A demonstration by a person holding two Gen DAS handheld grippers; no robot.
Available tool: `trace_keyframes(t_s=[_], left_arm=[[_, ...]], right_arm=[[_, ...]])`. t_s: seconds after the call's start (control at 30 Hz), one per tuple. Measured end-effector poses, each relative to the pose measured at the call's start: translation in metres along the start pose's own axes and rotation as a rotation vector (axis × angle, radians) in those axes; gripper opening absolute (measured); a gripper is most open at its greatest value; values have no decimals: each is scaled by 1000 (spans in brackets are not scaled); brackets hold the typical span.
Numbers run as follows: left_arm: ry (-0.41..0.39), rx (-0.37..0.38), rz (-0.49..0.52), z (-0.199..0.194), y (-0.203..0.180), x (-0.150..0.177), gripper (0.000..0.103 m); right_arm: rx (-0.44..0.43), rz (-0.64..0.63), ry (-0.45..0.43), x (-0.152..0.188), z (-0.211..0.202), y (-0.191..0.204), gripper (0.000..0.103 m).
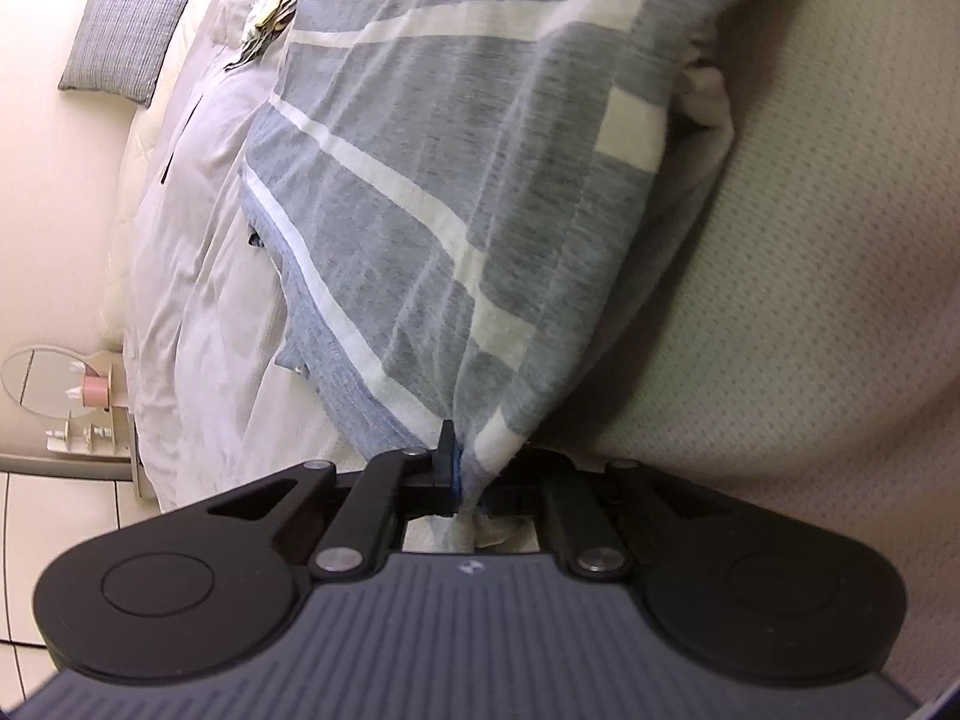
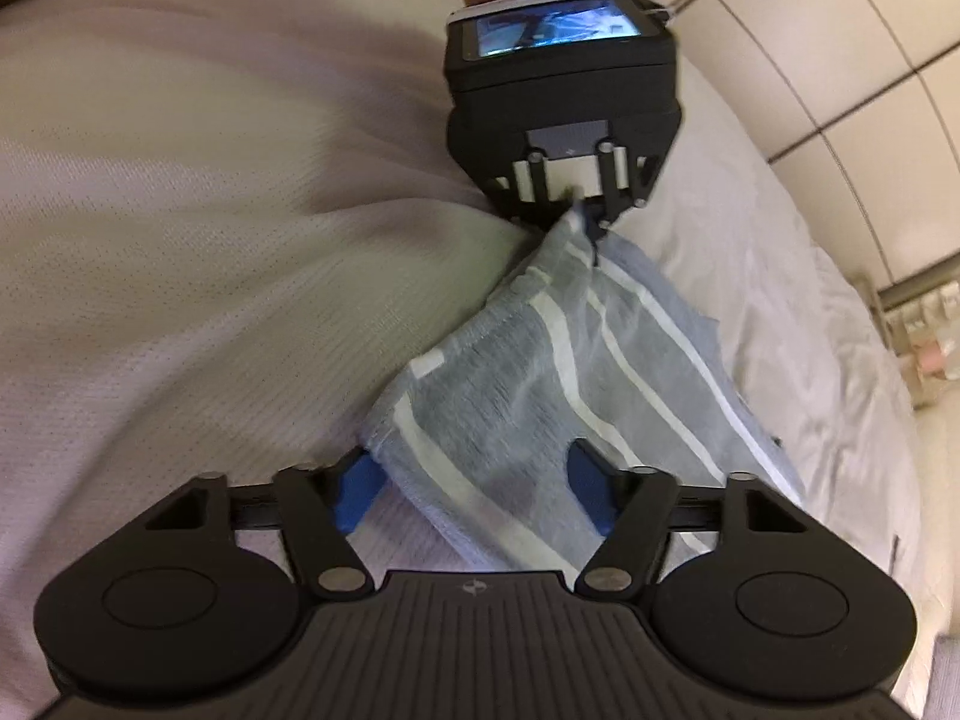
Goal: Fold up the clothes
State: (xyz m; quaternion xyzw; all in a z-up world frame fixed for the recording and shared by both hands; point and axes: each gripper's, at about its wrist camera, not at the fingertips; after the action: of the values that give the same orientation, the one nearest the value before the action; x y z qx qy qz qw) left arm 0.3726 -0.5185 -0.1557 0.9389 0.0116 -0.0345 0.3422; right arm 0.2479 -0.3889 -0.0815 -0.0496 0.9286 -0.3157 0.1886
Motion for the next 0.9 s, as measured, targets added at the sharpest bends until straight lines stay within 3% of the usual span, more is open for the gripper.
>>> trace_keyframes(t_s=[0.03, 0.1, 0.17, 0.47, 0.7, 0.9], left_arm=[[0, 4, -3, -2, 1, 1, 4], [0, 13, -9, -9, 5, 2, 4], [-1, 23, -13, -18, 12, 1, 4], [28, 105, -14, -49, 96, -20, 4], [70, 180, 20, -33, 174, -67, 3], [102, 252, 42, -1, 227, -105, 3]], right_arm=[[-16, 4, 1, 0, 3, -2, 47], [-54, 35, 5, -3, 6, -10, 20], [-76, 87, -3, -4, 3, -20, 6], [-136, 431, -119, 18, -61, -100, 2], [-183, 816, -143, 73, -83, -183, 1], [-214, 1010, -165, 136, -77, -238, 0]])
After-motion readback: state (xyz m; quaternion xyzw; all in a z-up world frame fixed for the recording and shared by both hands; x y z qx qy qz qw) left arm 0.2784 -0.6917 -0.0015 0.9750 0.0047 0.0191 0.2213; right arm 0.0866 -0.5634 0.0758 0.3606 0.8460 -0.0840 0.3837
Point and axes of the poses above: each gripper's, at about its wrist camera, not at the fingertips, and z roughly the way its jaws point, y to its left, x to its underside, and after that the axes turned 7 degrees about x, right-handed
